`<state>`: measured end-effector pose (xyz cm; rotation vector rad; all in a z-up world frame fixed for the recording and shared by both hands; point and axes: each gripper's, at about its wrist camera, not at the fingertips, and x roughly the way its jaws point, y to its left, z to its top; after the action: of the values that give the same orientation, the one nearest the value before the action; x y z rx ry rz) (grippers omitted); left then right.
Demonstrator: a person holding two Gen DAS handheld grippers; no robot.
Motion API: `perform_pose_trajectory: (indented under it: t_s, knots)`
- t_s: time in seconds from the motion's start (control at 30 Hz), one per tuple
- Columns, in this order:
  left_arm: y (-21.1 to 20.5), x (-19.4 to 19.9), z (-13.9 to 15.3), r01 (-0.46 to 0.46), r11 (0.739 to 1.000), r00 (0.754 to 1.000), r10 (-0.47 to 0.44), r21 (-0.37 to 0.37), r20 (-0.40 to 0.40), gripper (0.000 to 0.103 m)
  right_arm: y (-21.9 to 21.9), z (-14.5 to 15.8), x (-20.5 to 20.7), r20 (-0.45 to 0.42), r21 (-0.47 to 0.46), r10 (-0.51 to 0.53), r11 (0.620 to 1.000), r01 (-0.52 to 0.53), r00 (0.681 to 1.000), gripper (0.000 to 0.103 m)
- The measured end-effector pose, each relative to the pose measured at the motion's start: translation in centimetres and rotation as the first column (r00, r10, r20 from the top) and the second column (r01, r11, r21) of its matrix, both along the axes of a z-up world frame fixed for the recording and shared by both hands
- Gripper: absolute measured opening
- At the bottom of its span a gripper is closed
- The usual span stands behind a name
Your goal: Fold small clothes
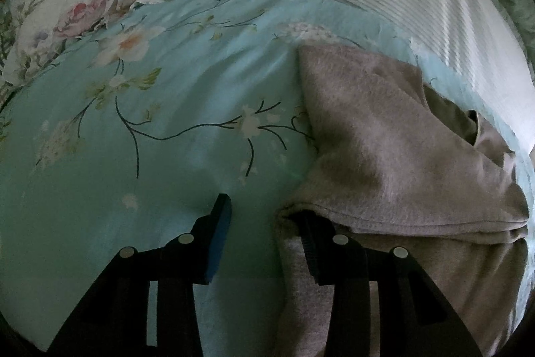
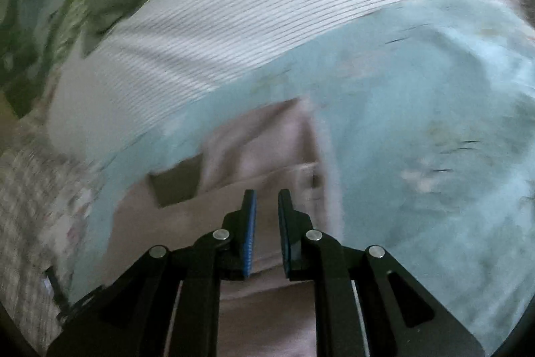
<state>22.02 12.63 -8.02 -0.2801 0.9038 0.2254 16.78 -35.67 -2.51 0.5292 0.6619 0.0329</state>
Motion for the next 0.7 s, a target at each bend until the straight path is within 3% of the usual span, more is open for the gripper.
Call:
perform_pose_trajectory:
  t_s: [0.07,0.17,0.27,0.43,0.47,0.53,0.6,0.7]
  knots:
    - [0.1,0.0,0.0,-0.001,1.0,1.0,0.001,-0.004,0.001,0.041,0.6,-1.1,1.4,-0.058,-0.027,0.016,0.999,-0.017,0.998,0.015]
    - [0.5,0.0,0.0,-0.004,1.0,1.0,0.004,-0.024,0.001,0.043,-0.4,-3.6,2.1,-0.168,-0.046,-0.04,0.998,0.032,0.985,0.014]
    - [0.8,0.1,-0.1,-0.001,0.999,1.0,0.001,-0.036,-0.002,0.043,-1.7,-3.7,0.8,-0.153,0.004,-0.051,0.999,0.052,0.987,0.011]
    - [0.5,0.2,0.1,0.016,1.0,1.0,-0.016,-0.016,-0.022,0.044,-2.0,-1.1,-3.1,-0.097,0.012,-0.032,0.999,0.033,0.995,0.017]
    - [0.3,0.0,0.3,0.03,1.0,0.999,-0.03,-0.008,-0.028,0.043,-2.1,-0.8,-3.8,-0.087,0.014,-0.026,1.0,0.027,0.996,0.019]
    - [-0.1,-0.8,0.5,0.059,0.998,0.998,-0.059,-0.004,-0.031,0.042,-2.1,-0.3,-5.6,-0.074,0.022,-0.007,1.0,0.009,0.997,0.036]
    - [-0.5,-2.1,0.8,0.106,0.994,0.994,-0.106,-0.015,-0.031,0.043,-2.0,-0.2,-7.4,-0.077,0.02,0.01,1.0,-0.008,0.997,0.045]
    - [-0.9,-4.5,1.1,0.166,0.986,0.986,-0.166,-0.031,-0.028,0.048,-1.2,-0.5,-10.2,-0.09,0.025,0.061,0.998,-0.059,0.994,0.045]
